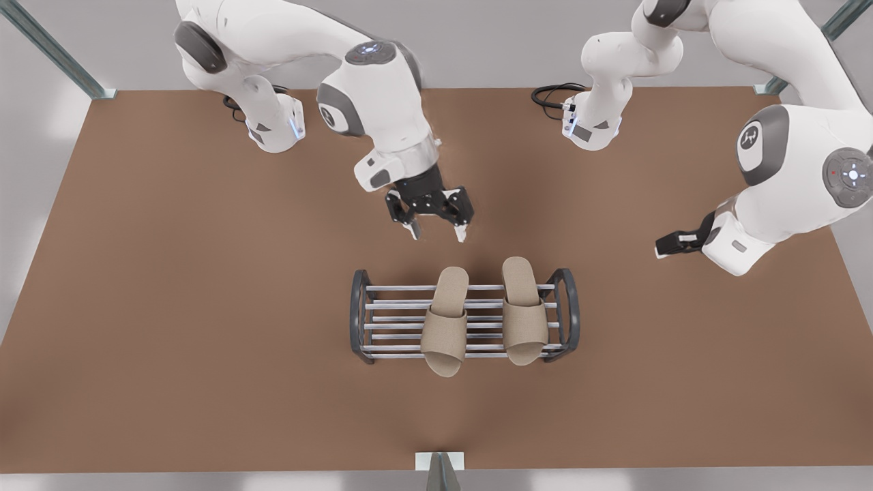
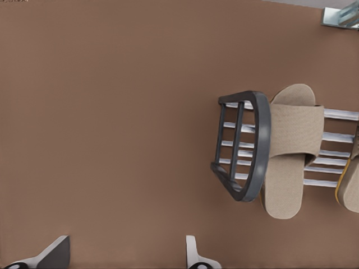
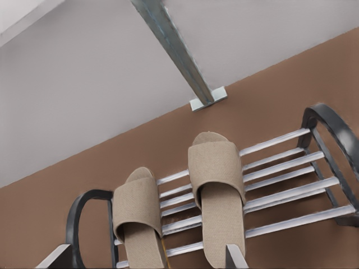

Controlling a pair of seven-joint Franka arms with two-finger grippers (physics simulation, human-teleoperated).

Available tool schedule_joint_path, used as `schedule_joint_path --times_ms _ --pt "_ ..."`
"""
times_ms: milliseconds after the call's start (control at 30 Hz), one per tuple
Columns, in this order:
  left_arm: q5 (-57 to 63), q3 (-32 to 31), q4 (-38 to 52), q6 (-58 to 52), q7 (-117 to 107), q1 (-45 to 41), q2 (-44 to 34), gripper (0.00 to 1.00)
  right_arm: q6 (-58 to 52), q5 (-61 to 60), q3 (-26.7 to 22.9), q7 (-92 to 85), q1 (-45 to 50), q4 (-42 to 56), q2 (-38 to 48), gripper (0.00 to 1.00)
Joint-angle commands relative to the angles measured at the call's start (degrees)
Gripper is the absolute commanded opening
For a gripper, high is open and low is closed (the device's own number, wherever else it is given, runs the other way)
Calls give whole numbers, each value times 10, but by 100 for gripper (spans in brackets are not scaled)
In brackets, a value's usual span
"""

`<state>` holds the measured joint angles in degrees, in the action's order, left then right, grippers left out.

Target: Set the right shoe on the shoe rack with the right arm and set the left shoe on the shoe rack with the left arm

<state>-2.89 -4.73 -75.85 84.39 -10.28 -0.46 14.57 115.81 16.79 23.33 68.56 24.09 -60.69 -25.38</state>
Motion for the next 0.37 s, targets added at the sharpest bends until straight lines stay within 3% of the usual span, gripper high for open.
schedule_joint_path --times_ms 0,67,133,167,200,233,267,300,333 --pt "10 -1 1 2 24 -2 2 100 -247 -88 1 -187 -58 64 7 100" --pt "11 -1 0 2 24 -2 4 100 -352 -102 2 -389 -198 83 13 100" --pt "11 -1 0 2 23 -2 5 100 -388 -105 3 -492 -327 67 21 100" --pt "11 -2 0 1 23 -3 5 100 -351 -93 4 -536 -356 8 31 100" --pt "32 -3 1 3 24 -14 6 100 -254 -92 5 -547 -375 -125 102 100" --pt "39 -4 1 3 24 -22 6 100 -193 -95 5 -558 -374 -197 132 100" --pt "39 -4 1 4 24 -25 7 100 -207 -95 5 -590 -371 -198 132 100" --pt "39 -3 1 4 23 -26 7 100 -214 -95 -26 -613 -328 -200 135 100" --pt "39 -3 0 4 23 -26 8 100 -230 -102 -147 -644 -225 -202 153 100"
